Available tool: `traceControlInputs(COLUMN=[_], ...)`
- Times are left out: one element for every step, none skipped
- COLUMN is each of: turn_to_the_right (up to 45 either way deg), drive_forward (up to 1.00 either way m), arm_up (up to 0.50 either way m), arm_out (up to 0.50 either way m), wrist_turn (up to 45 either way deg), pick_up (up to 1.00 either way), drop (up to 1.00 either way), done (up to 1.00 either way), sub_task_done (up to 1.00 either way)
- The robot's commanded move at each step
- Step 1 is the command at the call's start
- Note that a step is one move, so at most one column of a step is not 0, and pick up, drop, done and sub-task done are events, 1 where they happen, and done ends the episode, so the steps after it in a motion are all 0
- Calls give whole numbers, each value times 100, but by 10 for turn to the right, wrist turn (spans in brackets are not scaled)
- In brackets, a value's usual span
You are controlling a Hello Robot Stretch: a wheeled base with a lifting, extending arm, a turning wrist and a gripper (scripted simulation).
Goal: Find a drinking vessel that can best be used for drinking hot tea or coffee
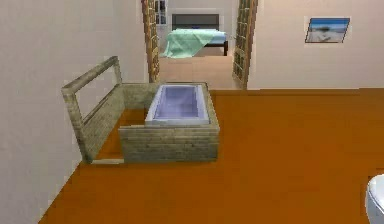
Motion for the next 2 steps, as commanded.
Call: traceControlInputs(turn_to_the_right=[-60,0], drive_forward=[0,35], arm_up=[0,0], arm_out=[0,0], wrist_turn=[0,0], pick_up=[0,0], drop=[0,0], done=[0,0], sub_task_done=[0,0])
